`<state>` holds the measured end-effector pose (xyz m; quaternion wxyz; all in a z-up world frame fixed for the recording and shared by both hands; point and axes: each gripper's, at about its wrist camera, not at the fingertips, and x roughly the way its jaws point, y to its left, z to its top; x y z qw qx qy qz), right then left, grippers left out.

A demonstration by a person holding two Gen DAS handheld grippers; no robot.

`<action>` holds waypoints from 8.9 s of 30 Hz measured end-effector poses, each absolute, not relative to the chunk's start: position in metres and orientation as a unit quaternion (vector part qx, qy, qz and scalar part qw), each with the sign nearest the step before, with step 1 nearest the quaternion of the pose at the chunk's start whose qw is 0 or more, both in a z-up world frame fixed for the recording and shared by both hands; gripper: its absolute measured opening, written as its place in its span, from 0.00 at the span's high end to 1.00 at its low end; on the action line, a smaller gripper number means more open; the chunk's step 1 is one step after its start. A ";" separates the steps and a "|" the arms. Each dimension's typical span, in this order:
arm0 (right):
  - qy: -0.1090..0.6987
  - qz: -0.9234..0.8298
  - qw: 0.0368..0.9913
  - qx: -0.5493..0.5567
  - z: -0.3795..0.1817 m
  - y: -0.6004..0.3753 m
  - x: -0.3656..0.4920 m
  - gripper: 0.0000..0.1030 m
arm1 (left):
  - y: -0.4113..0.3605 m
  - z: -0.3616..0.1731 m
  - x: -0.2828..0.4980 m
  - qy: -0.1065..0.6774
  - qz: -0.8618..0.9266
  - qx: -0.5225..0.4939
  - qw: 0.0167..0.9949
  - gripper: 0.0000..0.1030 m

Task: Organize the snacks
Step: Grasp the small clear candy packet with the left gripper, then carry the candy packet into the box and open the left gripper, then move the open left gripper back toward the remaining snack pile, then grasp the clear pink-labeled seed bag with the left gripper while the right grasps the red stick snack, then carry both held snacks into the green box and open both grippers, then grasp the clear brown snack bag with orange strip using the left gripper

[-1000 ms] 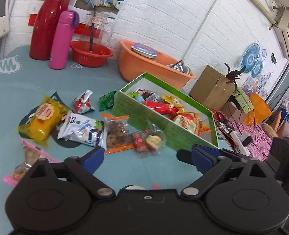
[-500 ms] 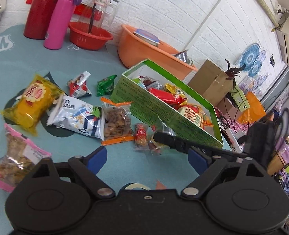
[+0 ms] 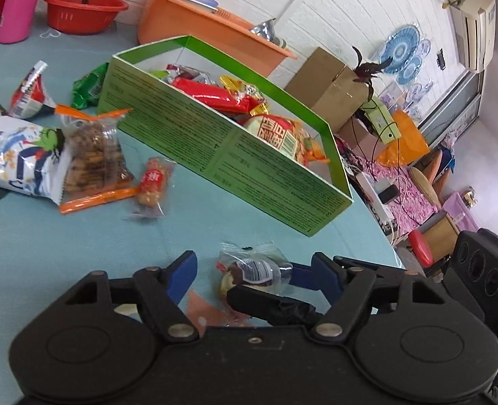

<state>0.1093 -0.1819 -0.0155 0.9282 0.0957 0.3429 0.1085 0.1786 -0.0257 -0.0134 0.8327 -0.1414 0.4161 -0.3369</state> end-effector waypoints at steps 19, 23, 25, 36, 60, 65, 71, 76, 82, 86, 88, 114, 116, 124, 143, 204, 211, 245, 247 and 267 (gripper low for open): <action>0.296 0.103 0.948 0.060 0.000 -0.188 0.088 0.33 | -0.052 0.004 0.173 0.397 -0.332 -0.142 0.844 0.48; 0.254 0.083 0.962 0.051 0.021 -0.200 0.081 0.33 | -0.072 0.031 0.175 0.366 -0.352 -0.126 0.852 0.48; 0.238 0.071 0.967 0.051 0.029 -0.209 0.080 0.33 | -0.086 0.041 0.179 0.354 -0.360 -0.119 0.855 0.48; 0.187 0.014 0.981 0.054 0.046 -0.261 0.094 0.33 | -0.142 0.053 0.219 0.324 -0.393 -0.106 0.854 0.48; 0.188 -0.019 0.981 0.053 0.038 -0.255 0.090 0.00 | -0.073 0.052 0.195 0.323 -0.313 -0.132 0.883 0.00; 0.185 0.009 0.981 0.054 0.052 -0.236 0.080 0.00 | -0.034 0.056 0.170 0.330 -0.282 -0.139 0.890 0.00; 0.214 0.057 0.972 0.073 0.050 -0.211 0.082 0.00 | 0.021 0.055 0.146 0.328 -0.232 -0.149 0.903 0.00; 0.250 0.088 0.960 0.090 0.039 -0.190 0.093 0.00 | 0.061 0.053 0.139 0.328 -0.192 -0.162 0.910 0.00; 0.282 0.101 0.950 0.086 0.021 -0.165 0.119 0.00 | 0.081 0.049 0.141 0.321 -0.186 -0.182 0.910 0.00; 0.308 0.090 0.945 0.071 0.005 -0.152 0.148 0.00 | 0.088 0.046 0.144 0.321 -0.189 -0.182 0.910 0.00; 0.318 0.085 0.941 0.072 -0.002 -0.148 0.162 0.05 | 0.091 0.043 0.145 0.323 -0.189 -0.177 0.910 0.00; 0.355 0.148 0.922 0.048 -0.017 -0.141 0.148 0.63 | 0.138 0.015 0.168 0.357 -0.104 -0.159 0.915 0.00; 0.354 0.151 0.922 0.050 -0.016 -0.142 0.144 0.64 | 0.141 0.011 0.166 0.361 -0.093 -0.157 0.914 0.00; 0.345 0.152 0.924 0.056 -0.012 -0.147 0.130 0.70 | 0.122 -0.012 0.157 0.408 -0.144 -0.181 0.883 0.04; 0.351 0.139 0.925 0.024 -0.021 -0.139 0.131 0.50 | 0.056 -0.015 0.159 0.404 -0.133 -0.100 0.900 0.09; 0.214 0.067 0.972 0.067 0.050 -0.214 0.108 0.64 | -0.010 0.074 0.196 0.299 -0.228 -0.187 0.908 0.09; 0.187 -0.008 0.979 0.086 0.054 -0.258 0.127 0.64 | -0.039 0.076 0.252 0.280 -0.218 -0.206 0.912 0.08; 0.167 0.005 0.982 0.088 0.075 -0.234 0.110 0.00 | 0.002 0.084 0.204 0.297 -0.200 -0.163 0.920 0.00; 0.165 0.026 0.982 0.089 0.079 -0.224 0.103 0.00 | 0.016 0.087 0.191 0.296 -0.186 -0.155 0.924 0.00; 0.310 0.136 0.933 0.120 0.004 -0.164 0.135 0.00 | 0.050 0.016 0.185 0.348 -0.231 -0.153 0.896 0.00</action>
